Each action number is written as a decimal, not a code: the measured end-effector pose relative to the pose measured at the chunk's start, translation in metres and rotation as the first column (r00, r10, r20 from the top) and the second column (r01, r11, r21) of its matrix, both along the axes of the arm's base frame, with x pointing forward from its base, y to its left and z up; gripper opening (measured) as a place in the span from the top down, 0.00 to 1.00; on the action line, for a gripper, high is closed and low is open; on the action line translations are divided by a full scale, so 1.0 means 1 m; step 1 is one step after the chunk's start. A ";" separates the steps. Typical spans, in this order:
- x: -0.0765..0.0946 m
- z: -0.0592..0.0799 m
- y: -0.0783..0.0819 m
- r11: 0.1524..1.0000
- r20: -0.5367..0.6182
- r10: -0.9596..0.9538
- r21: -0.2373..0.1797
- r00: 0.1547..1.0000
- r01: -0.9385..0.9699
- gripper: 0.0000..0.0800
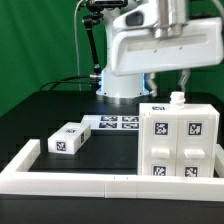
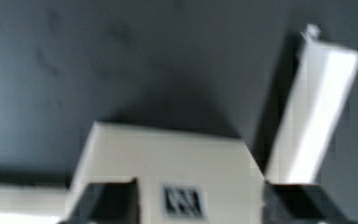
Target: Assemble cabinet
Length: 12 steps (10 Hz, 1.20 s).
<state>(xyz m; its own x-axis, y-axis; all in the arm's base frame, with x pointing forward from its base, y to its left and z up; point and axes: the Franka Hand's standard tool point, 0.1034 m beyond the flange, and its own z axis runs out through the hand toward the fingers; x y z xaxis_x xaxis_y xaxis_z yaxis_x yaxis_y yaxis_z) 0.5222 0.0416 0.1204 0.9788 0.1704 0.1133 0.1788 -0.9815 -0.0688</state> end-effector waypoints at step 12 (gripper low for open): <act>-0.052 -0.041 -0.107 0.922 -0.041 -0.386 0.014 0.922 0.386 0.00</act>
Offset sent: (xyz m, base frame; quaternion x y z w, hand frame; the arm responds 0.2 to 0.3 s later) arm -0.0292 -0.0677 -0.0114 -0.0087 0.0187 -0.0297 0.9993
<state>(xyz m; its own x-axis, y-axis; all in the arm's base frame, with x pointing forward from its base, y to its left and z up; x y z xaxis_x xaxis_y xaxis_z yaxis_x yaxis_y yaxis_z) 0.4703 -0.0655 0.0793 0.9718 -0.2235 0.0755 -0.2166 -0.9721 -0.0896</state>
